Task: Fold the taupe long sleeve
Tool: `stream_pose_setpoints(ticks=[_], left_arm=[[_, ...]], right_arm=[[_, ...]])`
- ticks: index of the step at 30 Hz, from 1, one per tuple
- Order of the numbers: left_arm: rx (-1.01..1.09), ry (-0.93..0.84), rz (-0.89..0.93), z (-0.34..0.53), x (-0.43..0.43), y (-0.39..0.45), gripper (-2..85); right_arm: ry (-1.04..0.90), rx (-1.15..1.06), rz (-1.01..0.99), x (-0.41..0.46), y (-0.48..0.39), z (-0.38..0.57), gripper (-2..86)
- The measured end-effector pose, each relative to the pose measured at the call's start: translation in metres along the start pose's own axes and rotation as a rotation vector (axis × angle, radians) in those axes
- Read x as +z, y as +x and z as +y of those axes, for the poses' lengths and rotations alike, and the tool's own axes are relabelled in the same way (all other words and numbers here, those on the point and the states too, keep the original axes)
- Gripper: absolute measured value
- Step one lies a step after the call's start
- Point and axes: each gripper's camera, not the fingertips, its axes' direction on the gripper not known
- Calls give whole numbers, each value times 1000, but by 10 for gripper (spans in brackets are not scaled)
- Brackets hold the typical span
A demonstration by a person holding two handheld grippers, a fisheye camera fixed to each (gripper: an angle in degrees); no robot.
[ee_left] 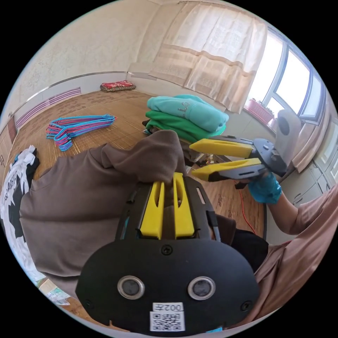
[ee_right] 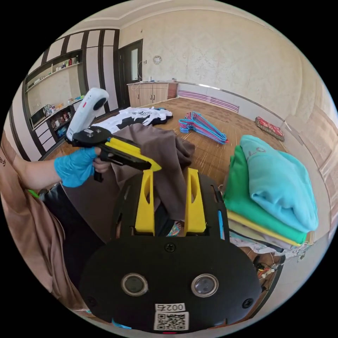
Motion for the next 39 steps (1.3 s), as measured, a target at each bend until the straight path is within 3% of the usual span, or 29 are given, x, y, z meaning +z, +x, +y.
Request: stream_pose_setpoints(ticks=[6,9,11,20,25,32,39], left_arm=[[-12,29,34,-18,-10,0,20],[-17,23,39,-28,-11,1,11],[-28,18,30,-35,-13,1,11],[61,-103,-69,-67,-7,-5,39],[41,-185,-172,-100,20,-31,42],[-28,-222,-338,-167,70,-76,44],[-2,-260,-352,-214,115,-98,50]], right_arm=[[-79,52,50,32,21,34,134],[-72,109,0,30,33,41,60],[-49,119,-2,15,38,39,18],[121,138,278,-100,67,-3,-4],[26,127,401,-135,94,-38,-6],[-89,66,397,-166,133,-73,-7],[-149,72,405,-187,178,-98,-8]])
